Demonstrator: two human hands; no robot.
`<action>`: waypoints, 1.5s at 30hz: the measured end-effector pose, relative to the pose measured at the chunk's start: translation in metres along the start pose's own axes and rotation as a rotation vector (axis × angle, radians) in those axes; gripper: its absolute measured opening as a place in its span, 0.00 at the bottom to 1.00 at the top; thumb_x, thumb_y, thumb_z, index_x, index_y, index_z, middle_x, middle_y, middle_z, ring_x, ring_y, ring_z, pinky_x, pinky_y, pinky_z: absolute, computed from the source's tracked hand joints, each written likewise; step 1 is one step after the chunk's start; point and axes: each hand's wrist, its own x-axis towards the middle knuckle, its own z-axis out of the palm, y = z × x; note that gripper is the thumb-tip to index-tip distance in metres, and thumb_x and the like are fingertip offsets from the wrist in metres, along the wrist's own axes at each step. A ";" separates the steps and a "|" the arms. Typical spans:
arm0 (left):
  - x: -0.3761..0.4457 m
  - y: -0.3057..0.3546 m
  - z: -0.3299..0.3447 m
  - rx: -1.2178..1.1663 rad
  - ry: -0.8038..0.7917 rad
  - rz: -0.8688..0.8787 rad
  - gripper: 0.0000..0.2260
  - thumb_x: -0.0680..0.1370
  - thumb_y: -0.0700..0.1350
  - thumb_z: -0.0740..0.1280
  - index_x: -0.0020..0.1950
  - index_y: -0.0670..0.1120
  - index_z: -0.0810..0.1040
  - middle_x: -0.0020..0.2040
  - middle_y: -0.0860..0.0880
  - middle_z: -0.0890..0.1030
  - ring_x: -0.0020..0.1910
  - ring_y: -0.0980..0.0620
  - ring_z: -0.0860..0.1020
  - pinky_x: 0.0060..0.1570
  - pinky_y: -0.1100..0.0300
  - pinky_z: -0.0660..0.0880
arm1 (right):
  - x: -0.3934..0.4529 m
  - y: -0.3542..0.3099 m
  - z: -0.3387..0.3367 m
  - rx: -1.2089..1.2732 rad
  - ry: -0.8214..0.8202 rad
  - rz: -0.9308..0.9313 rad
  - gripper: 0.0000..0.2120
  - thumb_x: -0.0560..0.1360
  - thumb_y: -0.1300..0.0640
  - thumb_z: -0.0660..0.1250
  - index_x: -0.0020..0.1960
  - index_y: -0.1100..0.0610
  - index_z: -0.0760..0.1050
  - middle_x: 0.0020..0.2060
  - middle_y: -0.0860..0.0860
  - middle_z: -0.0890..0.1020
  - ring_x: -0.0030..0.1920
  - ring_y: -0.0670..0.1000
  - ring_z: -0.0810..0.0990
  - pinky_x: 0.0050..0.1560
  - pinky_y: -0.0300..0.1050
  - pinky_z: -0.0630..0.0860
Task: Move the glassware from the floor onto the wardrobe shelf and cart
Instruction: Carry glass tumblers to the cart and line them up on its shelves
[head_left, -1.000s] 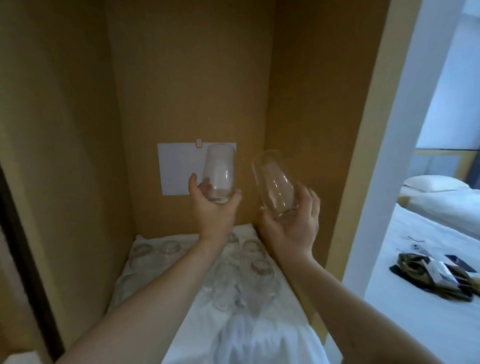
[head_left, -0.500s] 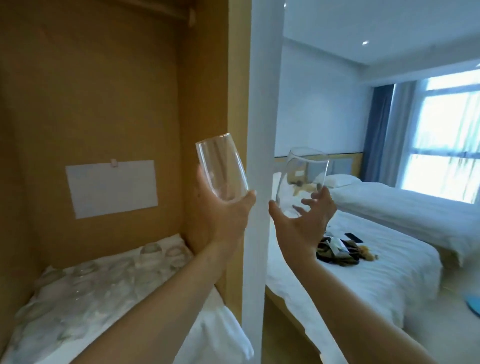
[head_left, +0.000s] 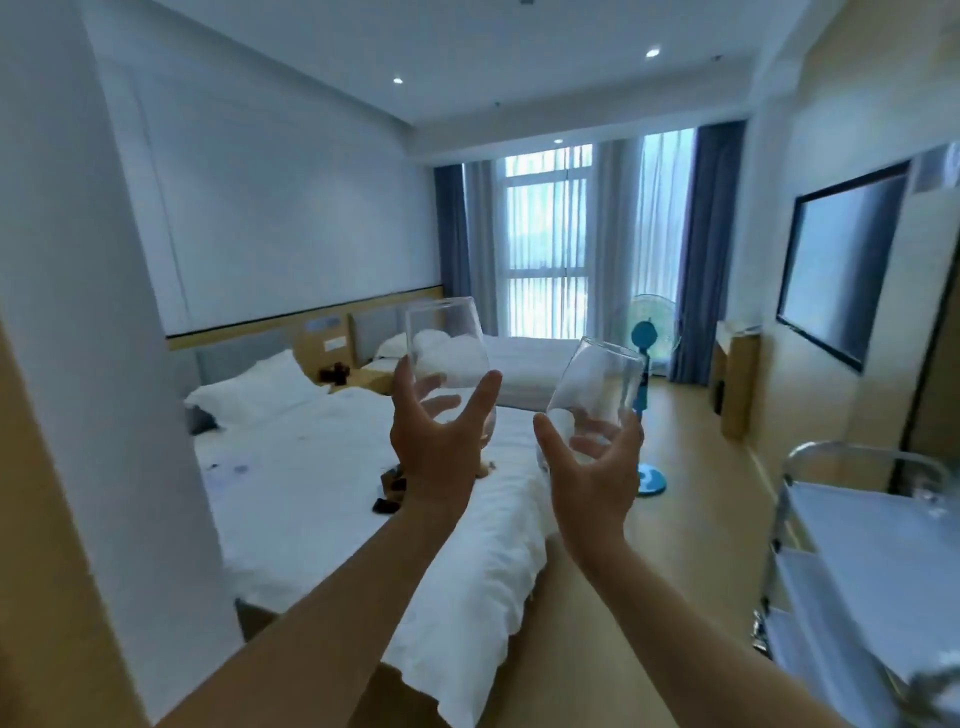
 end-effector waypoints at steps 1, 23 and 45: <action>0.002 -0.011 0.019 -0.013 -0.037 -0.022 0.44 0.65 0.67 0.76 0.76 0.56 0.63 0.58 0.57 0.78 0.53 0.59 0.81 0.52 0.60 0.80 | 0.014 0.009 -0.007 -0.039 0.031 0.000 0.41 0.66 0.38 0.78 0.72 0.47 0.62 0.59 0.47 0.78 0.53 0.48 0.82 0.52 0.44 0.81; -0.032 -0.191 0.360 -0.154 -0.799 -0.471 0.39 0.69 0.68 0.71 0.75 0.52 0.67 0.53 0.54 0.82 0.51 0.54 0.83 0.53 0.51 0.81 | 0.210 0.197 -0.164 -0.423 0.489 0.219 0.40 0.69 0.36 0.73 0.74 0.52 0.64 0.54 0.45 0.79 0.49 0.41 0.80 0.44 0.34 0.73; -0.033 -0.330 0.609 -0.037 -0.921 -0.654 0.43 0.66 0.70 0.75 0.75 0.56 0.65 0.54 0.54 0.81 0.56 0.51 0.80 0.57 0.46 0.78 | 0.416 0.373 -0.257 -0.584 0.395 0.375 0.37 0.71 0.36 0.72 0.73 0.51 0.65 0.54 0.46 0.78 0.47 0.41 0.79 0.52 0.48 0.79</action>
